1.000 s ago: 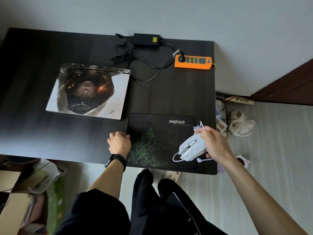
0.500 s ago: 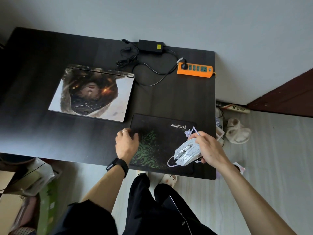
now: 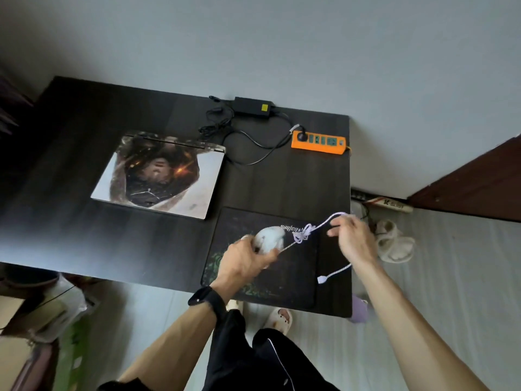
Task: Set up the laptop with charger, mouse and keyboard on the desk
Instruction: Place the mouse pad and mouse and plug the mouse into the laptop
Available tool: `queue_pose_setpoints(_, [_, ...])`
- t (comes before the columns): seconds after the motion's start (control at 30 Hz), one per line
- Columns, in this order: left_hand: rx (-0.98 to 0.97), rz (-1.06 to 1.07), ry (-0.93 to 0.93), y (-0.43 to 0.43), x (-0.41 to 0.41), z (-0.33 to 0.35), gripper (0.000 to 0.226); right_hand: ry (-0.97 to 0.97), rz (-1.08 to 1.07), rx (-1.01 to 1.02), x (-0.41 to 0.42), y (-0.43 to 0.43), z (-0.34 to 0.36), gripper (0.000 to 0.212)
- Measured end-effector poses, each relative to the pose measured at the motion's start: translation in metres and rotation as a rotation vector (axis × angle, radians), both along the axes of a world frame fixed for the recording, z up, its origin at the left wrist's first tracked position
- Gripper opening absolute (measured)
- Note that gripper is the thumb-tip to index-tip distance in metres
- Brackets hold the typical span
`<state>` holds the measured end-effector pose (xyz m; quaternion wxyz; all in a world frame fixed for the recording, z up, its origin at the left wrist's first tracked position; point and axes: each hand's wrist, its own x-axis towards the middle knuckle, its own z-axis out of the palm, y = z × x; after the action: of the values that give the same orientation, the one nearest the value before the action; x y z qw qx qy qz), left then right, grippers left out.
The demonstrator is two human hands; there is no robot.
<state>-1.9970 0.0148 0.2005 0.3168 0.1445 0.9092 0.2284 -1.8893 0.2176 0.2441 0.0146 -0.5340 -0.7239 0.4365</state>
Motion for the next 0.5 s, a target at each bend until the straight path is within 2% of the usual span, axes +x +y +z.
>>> queue_pose_setpoints(0.07, [-0.075, 0.178, -0.096, -0.008, -0.010, -0.016, 0.073, 0.085, -0.201, 0.094, 0.001, 0.023, 0.011, 0.026])
queue_pose_setpoints(0.2, [0.037, 0.567, -0.332, -0.009, -0.022, -0.048, 0.081, 0.306, -0.382, 0.190, -0.002, 0.045, 0.029, 0.025])
queue_pose_setpoints(0.37, [0.317, 1.019, -0.566, 0.007, -0.021, -0.081, 0.102, 0.257, -0.330, 0.146, 0.004, 0.034, 0.016, 0.021])
queue_pose_setpoints(0.5, [0.536, 1.388, -0.663, 0.013, -0.015, -0.085, 0.081, 0.199, -0.174, 0.115, 0.010, 0.026, -0.001, 0.023])
